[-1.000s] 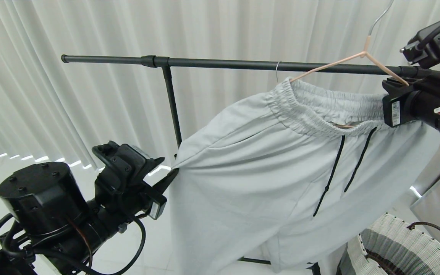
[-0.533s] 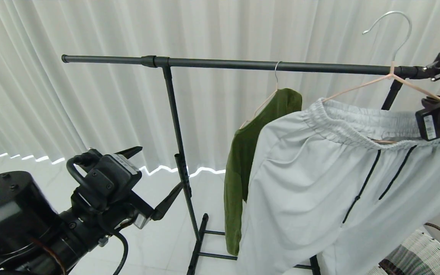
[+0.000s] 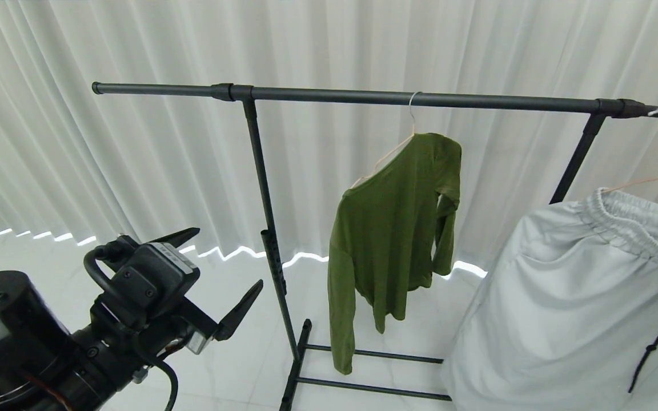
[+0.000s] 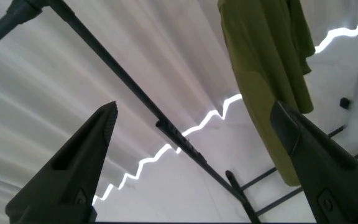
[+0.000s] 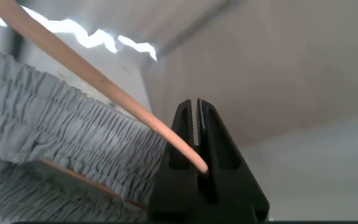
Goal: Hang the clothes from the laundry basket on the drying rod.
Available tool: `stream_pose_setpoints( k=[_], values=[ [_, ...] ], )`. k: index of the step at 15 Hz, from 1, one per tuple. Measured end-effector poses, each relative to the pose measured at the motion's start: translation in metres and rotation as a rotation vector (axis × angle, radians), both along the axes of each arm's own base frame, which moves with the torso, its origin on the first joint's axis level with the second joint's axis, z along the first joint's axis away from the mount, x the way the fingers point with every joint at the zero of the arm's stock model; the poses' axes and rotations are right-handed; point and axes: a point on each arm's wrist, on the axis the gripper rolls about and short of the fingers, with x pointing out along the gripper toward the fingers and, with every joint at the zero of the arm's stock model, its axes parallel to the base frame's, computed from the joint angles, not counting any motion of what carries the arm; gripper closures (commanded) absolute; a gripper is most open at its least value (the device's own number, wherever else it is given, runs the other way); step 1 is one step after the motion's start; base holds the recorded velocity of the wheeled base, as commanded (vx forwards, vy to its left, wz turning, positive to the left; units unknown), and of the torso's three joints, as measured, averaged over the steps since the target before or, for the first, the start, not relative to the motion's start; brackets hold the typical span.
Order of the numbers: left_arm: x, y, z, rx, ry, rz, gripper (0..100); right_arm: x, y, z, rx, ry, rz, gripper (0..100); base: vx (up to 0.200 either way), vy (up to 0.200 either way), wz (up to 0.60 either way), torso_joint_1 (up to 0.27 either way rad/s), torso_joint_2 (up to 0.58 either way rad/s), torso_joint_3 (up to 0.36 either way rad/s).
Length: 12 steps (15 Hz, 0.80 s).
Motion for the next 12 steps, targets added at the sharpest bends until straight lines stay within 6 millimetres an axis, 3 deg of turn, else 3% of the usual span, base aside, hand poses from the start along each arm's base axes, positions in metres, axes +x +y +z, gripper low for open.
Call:
stream_pose_setpoints(
  k=[5,12],
  values=[
    [-0.001,0.0,0.004,0.005,-0.027,0.004,0,-0.004,-0.019,-0.001,0.048,-0.035,-0.138,100,0.0,0.0,0.0,0.0,0.0,0.0],
    [-0.001,0.001,0.006,-0.002,-0.032,0.005,0,0.005,-0.021,-0.002,0.087,-0.052,-0.151,100,0.2,0.0,0.0,0.002,0.0,0.004]
  ],
)
